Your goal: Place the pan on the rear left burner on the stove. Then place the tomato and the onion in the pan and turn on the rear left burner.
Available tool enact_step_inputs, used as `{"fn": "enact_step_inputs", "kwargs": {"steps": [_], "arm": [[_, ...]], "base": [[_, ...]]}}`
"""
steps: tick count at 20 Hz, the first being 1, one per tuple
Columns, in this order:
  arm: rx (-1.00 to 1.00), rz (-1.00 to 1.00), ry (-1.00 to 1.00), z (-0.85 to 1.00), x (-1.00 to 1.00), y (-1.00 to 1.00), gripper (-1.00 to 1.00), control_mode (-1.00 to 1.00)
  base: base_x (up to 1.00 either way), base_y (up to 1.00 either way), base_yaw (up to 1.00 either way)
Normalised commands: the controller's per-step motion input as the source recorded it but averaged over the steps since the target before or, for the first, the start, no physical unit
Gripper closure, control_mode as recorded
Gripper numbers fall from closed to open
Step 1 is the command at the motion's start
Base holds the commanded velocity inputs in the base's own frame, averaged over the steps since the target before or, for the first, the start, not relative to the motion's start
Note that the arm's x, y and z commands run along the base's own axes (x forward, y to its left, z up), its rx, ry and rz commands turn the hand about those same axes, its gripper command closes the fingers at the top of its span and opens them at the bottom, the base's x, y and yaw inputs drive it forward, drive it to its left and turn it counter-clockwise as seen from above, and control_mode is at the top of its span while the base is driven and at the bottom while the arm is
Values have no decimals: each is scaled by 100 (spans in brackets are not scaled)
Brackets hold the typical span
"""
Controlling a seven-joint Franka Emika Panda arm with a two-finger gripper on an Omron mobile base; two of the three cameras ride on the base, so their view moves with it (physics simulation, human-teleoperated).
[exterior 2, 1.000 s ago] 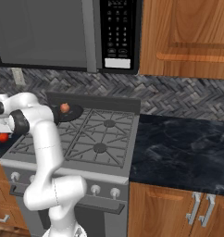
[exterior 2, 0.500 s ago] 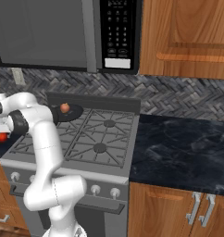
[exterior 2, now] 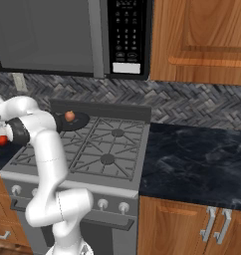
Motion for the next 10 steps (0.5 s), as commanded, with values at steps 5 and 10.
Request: {"fn": "enact_step_inputs", "kwargs": {"steps": [5, 10], "arm": [[0, 0, -11, 13, 37, -7, 100, -100], [0, 0, -9, 6, 34, -3, 100, -100]], "base": [[0, 0, 0], [0, 0, 0]]}}
